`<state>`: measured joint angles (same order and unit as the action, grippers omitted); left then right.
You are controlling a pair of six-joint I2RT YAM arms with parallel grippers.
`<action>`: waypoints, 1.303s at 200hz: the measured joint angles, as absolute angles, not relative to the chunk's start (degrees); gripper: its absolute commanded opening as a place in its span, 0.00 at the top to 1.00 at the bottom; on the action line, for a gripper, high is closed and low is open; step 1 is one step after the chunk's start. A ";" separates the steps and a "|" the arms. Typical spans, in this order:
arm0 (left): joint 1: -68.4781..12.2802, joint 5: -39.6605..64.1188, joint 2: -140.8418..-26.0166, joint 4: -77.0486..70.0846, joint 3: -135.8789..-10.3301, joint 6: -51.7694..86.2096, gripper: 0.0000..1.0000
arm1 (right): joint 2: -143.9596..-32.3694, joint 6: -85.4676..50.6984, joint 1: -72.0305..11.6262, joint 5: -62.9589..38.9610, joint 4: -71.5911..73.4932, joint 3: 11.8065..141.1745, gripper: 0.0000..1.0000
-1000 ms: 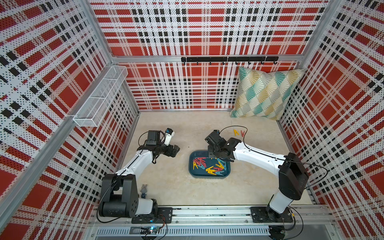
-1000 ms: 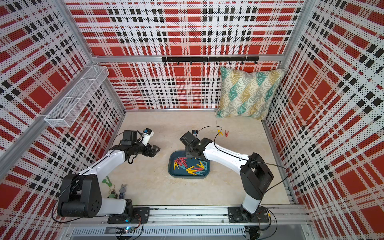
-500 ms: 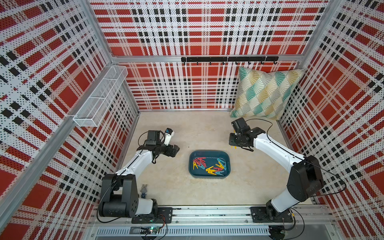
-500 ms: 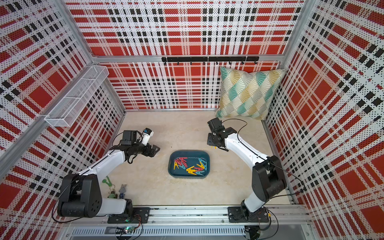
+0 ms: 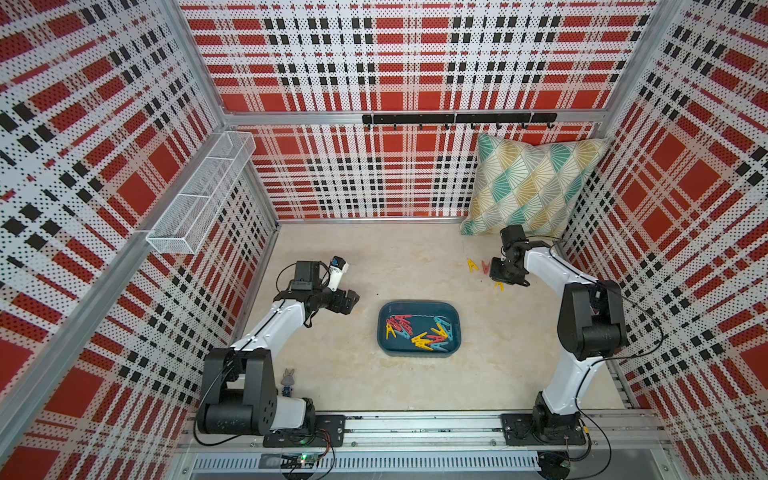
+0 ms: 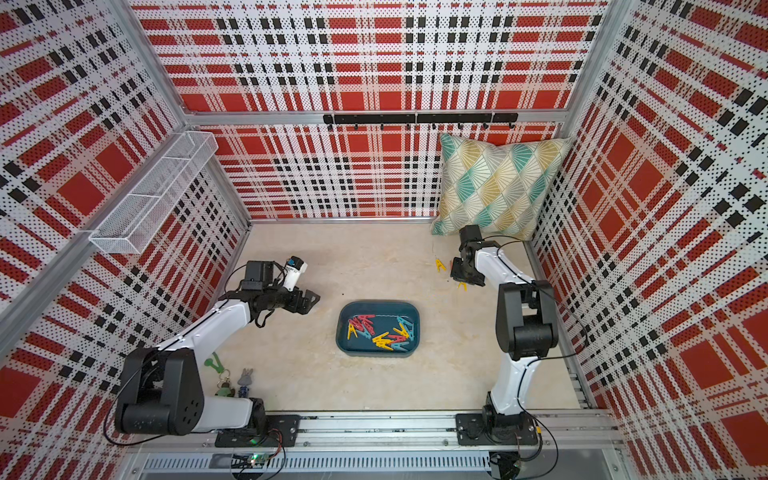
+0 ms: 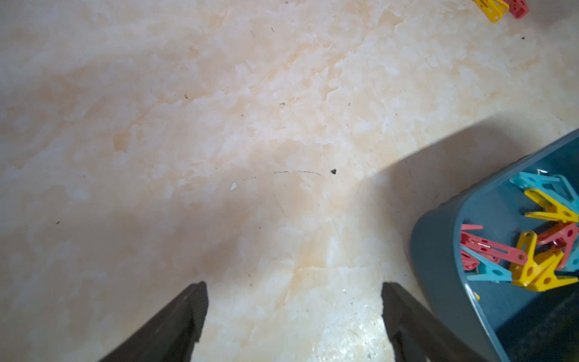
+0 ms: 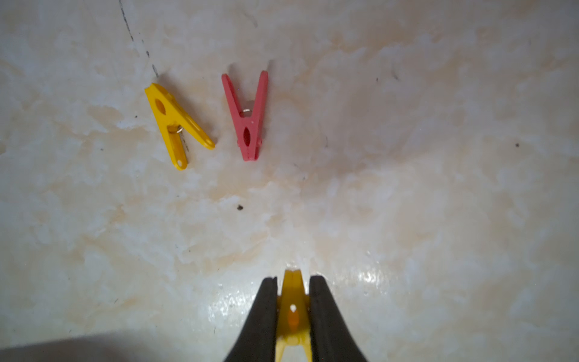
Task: Take the clothespins out of the storage box
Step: Place the clothespin at the center of the board.
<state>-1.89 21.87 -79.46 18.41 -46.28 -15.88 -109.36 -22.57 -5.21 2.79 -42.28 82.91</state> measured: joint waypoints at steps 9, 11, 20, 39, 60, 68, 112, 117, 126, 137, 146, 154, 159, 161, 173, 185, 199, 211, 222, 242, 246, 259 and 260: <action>-1.89 21.87 -79.46 18.39 -46.28 -15.88 0.08 | -111.57 -21.89 -4.69 2.74 -42.28 85.23 0.85; -1.89 21.89 -79.46 18.39 -46.28 -15.88 0.08 | -112.07 -21.80 -4.64 2.72 -42.33 85.78 0.85; -1.89 21.89 -79.46 18.41 -46.28 -15.88 0.08 | -114.04 -21.32 -4.34 2.76 -42.57 88.03 0.85; -1.89 21.89 -79.46 18.41 -46.28 -15.88 0.07 | -118.26 -20.40 -3.62 2.98 -43.38 92.84 0.85; -1.89 21.89 -79.46 18.41 -46.28 -15.88 0.08 | -122.19 -19.81 -2.87 3.57 -44.21 97.80 0.84; -1.89 21.89 -79.46 18.39 -46.28 -15.88 0.08 | -123.37 -19.53 -2.61 3.70 -44.42 99.31 0.84; -1.89 21.89 -79.46 18.41 -46.28 -15.88 0.08 | -129.29 -18.44 -1.58 3.68 -46.63 106.61 0.81; -1.89 21.87 -79.46 18.41 -46.28 -15.88 0.08 | -129.91 -18.37 -1.56 3.68 -46.85 107.24 0.81; -1.89 21.87 -79.46 18.41 -46.28 -15.88 0.08 | -130.80 -18.24 -1.56 3.68 -47.03 108.03 0.80; -1.89 21.87 -79.46 18.39 -46.28 -15.88 0.08 | -131.70 -18.04 -1.56 3.68 -47.13 108.60 0.80; -1.89 21.87 -79.46 18.41 -46.28 -15.88 0.07 | -132.20 -18.00 -1.52 3.68 -47.40 108.79 0.79; -1.89 21.87 -79.46 18.41 -46.28 -15.88 0.08 | -132.51 -17.89 -1.52 3.68 -47.62 108.92 0.78; -1.89 21.87 -79.46 18.41 -46.28 -15.88 0.08 | -132.64 -17.82 -1.52 3.68 -47.75 109.01 0.77; -1.89 21.87 -79.46 18.41 -46.28 -15.88 0.08 | -132.70 -17.82 -1.50 3.68 -47.79 109.06 0.77; -1.85 21.89 -79.46 18.41 -46.28 -15.88 0.08 | -133.01 -17.72 -1.48 3.70 -48.18 109.36 0.75; -1.83 21.89 -79.46 18.39 -46.28 -15.88 0.08 | -133.36 -17.65 -1.48 3.73 -48.47 109.75 0.72; -1.83 21.87 -79.46 18.41 -46.28 -15.88 0.08 | -133.49 -17.58 -1.48 3.77 -48.60 109.89 0.69; -1.83 21.89 -79.46 18.39 -46.28 -15.88 0.08 | -133.49 -17.63 -1.48 3.84 -48.66 110.02 0.68; -1.83 21.87 -79.46 18.41 -46.28 -15.88 0.08 | -133.51 -17.63 -1.48 3.86 -48.77 110.28 0.65; -1.83 21.89 -79.46 18.41 -46.28 -15.88 0.08 | -133.51 -17.63 -1.48 3.88 -49.89 111.83 0.60; -1.83 21.89 -79.46 18.41 -46.28 -15.88 0.08 | -133.51 -17.61 -1.48 3.88 -50.00 112.14 0.60; -1.83 21.89 -79.46 18.41 -46.28 -15.88 0.08 | -133.51 -17.61 -1.48 3.86 -50.13 113.38 0.59; -1.83 21.89 -79.46 18.39 -46.28 -15.88 0.08 | -133.51 -17.61 -1.48 3.86 -50.13 113.43 0.59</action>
<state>-1.83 21.89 -79.46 18.39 -46.28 -15.88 -133.51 -17.61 -1.48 3.86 -50.13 113.43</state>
